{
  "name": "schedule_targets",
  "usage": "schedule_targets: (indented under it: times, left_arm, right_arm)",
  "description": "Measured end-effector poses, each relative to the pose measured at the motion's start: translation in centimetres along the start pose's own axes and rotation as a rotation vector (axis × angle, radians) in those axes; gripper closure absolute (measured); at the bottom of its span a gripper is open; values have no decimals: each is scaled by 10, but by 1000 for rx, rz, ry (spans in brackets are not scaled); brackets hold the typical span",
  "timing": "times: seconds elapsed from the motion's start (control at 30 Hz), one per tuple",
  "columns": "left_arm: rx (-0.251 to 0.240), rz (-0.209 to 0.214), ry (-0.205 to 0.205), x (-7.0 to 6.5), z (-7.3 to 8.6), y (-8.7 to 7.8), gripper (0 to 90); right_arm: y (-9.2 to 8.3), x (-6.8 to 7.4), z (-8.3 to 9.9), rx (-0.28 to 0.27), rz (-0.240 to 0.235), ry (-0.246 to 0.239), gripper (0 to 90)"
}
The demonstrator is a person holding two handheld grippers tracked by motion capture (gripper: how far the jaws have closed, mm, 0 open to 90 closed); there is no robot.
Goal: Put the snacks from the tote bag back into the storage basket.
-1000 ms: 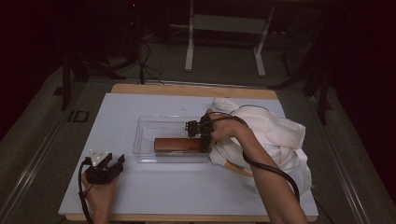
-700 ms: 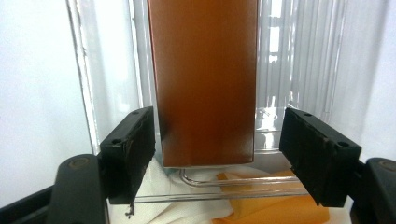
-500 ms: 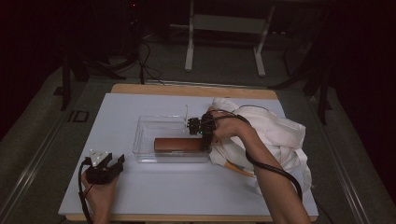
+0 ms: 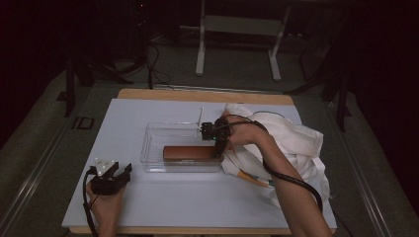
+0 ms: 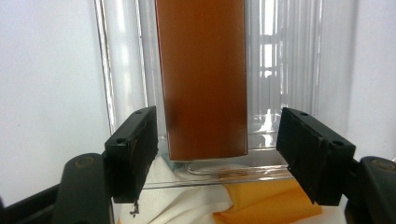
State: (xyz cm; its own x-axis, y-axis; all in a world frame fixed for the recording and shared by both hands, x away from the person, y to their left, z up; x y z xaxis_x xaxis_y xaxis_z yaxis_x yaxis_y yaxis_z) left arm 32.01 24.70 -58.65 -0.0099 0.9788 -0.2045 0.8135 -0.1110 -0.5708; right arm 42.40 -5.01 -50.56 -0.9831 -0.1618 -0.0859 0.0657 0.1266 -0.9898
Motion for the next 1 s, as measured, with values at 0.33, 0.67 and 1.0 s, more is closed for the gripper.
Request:
schedule_targets:
  times: [0.33,0.67,1.0]
  left_arm:
    - [1,-1,2,0,0,0,507]
    - [1,-1,0,0,0,0,507]
    - [1,-2,-4,0,0,0,506]
  right_arm:
    - [-9,1,0,-50,25,15,331]
    - [-11,5,2,-74,43,19,331]
    - [-25,12,8,-105,93,8,330]
Point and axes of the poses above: each handheld gripper's, and its own axes: y roughly forward along the jaws, z roughly out of its underside, x roughly to its left, the point moved 8 cm from there along y, roughly forward along the jaws, and after that the axes turned 9 degrees about -y, right-handed, at the moved point
